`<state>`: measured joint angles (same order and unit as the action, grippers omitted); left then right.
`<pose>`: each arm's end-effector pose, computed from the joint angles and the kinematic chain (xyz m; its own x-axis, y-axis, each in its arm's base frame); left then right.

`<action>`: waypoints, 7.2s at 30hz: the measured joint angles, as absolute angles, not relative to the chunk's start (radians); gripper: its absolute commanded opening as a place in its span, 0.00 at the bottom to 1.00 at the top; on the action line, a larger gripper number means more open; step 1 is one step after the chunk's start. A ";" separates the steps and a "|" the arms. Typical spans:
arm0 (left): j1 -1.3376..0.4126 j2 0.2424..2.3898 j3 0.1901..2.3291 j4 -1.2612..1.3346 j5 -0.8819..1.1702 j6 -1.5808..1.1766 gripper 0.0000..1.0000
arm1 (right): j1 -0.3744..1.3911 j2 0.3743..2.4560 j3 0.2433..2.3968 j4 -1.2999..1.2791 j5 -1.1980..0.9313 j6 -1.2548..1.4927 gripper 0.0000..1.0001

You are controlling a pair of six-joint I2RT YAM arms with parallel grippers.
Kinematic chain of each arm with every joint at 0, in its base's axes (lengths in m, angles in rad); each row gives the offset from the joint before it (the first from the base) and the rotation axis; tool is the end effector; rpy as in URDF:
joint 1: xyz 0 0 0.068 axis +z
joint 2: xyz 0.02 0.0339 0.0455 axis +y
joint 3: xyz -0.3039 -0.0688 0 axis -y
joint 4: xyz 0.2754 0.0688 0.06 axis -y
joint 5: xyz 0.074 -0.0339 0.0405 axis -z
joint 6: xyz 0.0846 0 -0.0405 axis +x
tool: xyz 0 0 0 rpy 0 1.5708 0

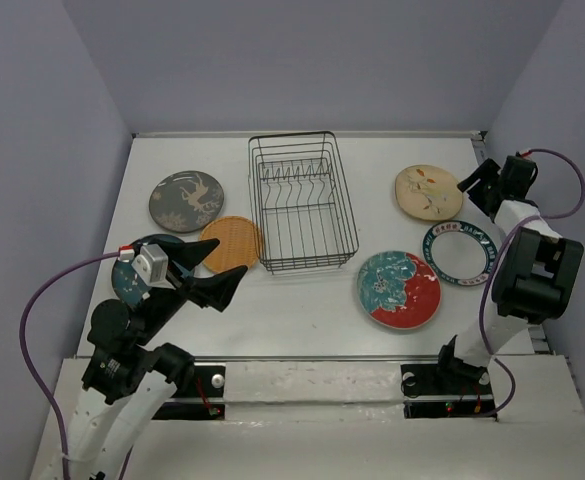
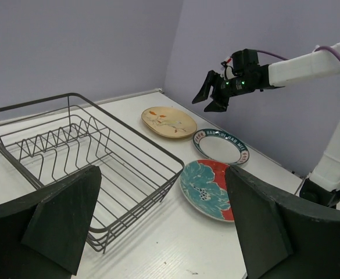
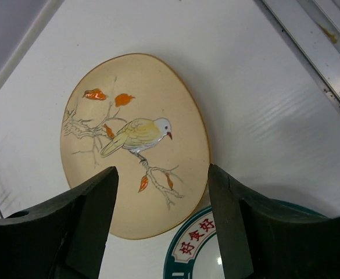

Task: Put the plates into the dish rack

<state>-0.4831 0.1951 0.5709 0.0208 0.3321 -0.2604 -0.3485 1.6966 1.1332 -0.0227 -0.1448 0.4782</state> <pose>0.0740 -0.0700 0.3888 0.1489 -0.3530 -0.9237 0.7697 0.6278 -0.1158 0.4313 -0.1437 0.2314 -0.3580 0.6146 -0.7029 0.4389 0.7752 0.4542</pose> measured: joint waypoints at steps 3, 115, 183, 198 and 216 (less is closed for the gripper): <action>-0.490 0.196 0.571 0.020 0.331 -0.260 0.99 | -0.386 1.758 1.156 -0.004 -0.164 0.455 0.69; -0.495 0.252 0.571 -0.059 0.178 -0.245 0.99 | 0.704 2.109 1.959 -0.336 0.951 -0.157 0.07; -0.529 0.212 0.571 -0.076 0.173 -0.245 0.99 | -0.661 1.179 0.419 -0.137 -0.270 0.721 0.31; -0.528 0.235 0.571 -0.077 0.156 -0.245 0.99 | -0.667 1.099 0.356 0.068 -0.291 0.865 0.07; -0.459 0.352 0.571 -0.081 0.140 -0.245 0.99 | -0.085 0.906 0.884 -0.109 -0.027 0.694 0.07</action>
